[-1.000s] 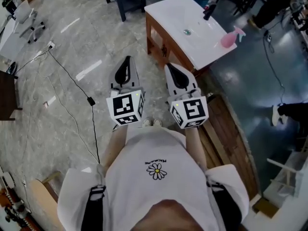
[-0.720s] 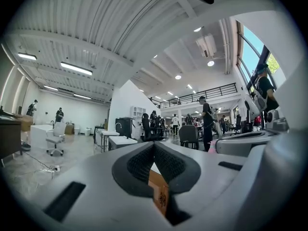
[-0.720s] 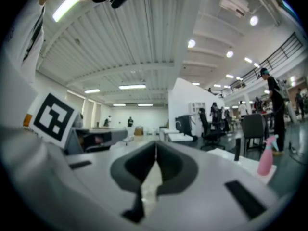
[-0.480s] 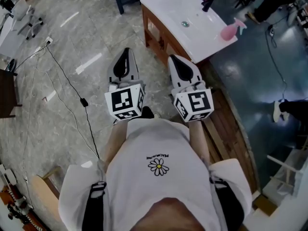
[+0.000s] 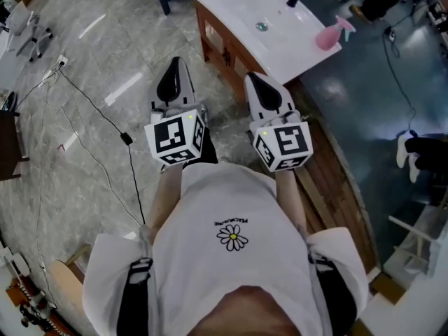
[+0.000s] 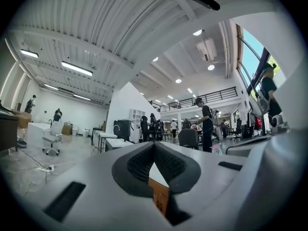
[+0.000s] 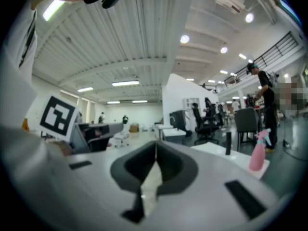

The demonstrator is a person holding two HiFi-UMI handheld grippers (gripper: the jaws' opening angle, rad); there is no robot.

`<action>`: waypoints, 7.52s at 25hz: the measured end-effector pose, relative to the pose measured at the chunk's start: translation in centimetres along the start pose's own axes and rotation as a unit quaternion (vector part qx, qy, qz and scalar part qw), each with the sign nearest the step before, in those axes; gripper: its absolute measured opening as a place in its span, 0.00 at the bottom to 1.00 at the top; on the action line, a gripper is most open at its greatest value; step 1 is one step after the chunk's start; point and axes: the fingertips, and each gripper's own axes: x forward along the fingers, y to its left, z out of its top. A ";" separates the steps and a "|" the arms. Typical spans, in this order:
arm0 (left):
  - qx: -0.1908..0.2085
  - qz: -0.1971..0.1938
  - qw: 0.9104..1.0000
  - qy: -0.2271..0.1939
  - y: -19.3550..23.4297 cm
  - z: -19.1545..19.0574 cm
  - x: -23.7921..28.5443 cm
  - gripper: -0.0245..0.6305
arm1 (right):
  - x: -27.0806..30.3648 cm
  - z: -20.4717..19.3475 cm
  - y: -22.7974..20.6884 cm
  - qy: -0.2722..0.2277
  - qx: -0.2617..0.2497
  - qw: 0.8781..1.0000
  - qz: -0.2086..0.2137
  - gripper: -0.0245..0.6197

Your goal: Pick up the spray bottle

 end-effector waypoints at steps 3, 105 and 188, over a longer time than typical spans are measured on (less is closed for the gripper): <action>-0.019 -0.016 1.000 0.000 0.3 -0.5 1.8 0.07 | 0.8 0.2 -0.5 -0.003 0.000 1.000 -0.007 0.09; -0.008 -0.495 0.869 0.010 -24.8 -3.1 32.5 0.07 | 4.5 1.7 -34.2 -0.003 0.055 0.875 -0.481 0.20; 0.045 -0.390 0.918 0.052 -22.2 -6.7 37.9 0.07 | 6.4 -2.4 -48.4 -0.002 0.056 0.841 -0.538 0.51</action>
